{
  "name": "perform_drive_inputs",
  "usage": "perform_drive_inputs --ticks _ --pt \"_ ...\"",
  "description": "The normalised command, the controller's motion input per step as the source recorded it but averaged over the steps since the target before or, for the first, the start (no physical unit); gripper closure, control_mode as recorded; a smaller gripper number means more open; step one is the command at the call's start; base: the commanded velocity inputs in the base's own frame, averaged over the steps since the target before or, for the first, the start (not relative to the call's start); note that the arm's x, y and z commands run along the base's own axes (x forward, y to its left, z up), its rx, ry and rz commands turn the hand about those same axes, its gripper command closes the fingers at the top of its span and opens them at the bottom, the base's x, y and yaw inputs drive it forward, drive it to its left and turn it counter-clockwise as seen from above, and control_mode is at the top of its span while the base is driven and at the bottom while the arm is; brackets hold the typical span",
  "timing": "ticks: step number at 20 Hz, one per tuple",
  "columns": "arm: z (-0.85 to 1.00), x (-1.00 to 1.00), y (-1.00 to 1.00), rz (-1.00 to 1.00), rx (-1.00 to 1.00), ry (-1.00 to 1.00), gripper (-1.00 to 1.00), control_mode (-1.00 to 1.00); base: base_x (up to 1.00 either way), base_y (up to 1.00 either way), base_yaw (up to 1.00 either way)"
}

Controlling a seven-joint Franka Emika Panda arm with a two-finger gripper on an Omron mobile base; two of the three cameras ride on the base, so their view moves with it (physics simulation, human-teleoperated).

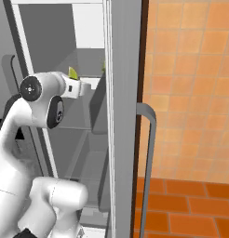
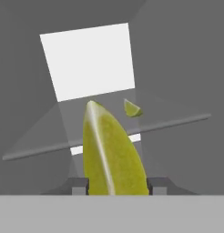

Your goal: Place one lemon wedge and one chicken drumstick in each tupperware on the nearby counter, to pack two identical lunches.

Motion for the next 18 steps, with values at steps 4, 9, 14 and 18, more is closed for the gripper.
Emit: perform_drive_inputs --ticks 4,9,14,18 --pt "-0.3 -0.75 0.0 0.0 0.0 0.05 1.0 1.0 -0.25 0.0 0.0" --pt "0.0 0.0 0.0 0.0 0.0 0.0 1.0 1.0 -1.0 0.12 0.0" --pt "0.0 0.0 0.0 0.0 0.0 0.0 1.0 1.0 -0.84 0.85 0.17" --pt "0.0 0.0 0.0 0.0 0.0 0.0 1.0 1.0 -0.26 1.0 0.21"
